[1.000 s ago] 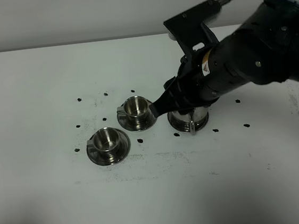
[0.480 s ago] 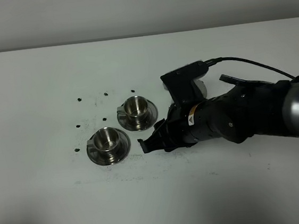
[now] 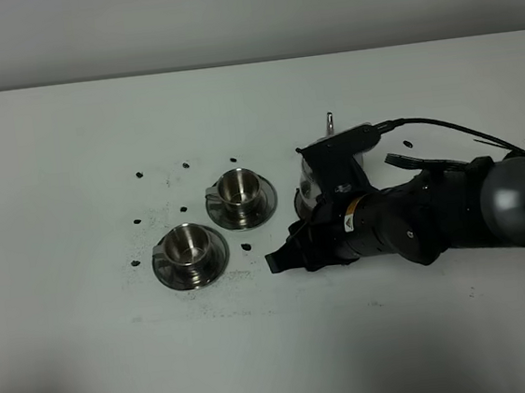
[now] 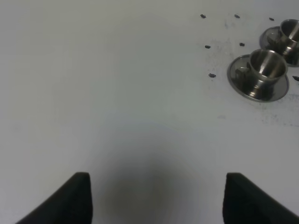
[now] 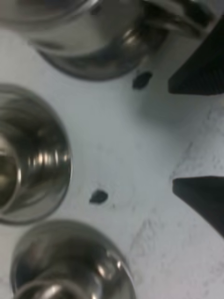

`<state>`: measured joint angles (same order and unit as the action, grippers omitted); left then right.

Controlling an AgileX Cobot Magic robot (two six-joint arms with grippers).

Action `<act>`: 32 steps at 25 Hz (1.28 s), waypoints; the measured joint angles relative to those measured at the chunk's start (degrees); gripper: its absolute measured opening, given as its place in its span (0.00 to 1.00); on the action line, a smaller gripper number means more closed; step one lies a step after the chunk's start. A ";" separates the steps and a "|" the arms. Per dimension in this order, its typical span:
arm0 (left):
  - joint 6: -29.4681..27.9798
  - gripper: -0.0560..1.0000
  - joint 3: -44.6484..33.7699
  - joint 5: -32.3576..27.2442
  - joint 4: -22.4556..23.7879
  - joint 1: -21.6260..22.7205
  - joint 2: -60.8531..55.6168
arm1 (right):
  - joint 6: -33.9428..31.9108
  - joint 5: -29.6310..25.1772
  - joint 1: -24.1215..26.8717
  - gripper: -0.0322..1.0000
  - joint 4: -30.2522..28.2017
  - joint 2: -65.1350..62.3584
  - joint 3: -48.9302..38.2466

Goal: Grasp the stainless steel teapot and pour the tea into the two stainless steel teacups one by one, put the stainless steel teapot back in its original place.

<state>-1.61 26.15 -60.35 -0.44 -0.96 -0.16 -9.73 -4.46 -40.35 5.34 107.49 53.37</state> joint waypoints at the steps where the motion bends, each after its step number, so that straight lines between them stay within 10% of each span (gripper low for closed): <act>1: 0.00 0.59 0.00 0.00 0.00 0.00 0.00 | 0.00 0.25 0.29 0.41 -0.05 0.00 -0.40; 32: 0.00 0.59 0.00 0.00 0.00 0.00 0.00 | 0.00 -5.01 5.85 0.41 -6.07 -0.05 -0.80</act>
<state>-1.61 26.15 -60.35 -0.44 -0.96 -0.16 -9.73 -9.47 -34.50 -0.73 107.44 52.58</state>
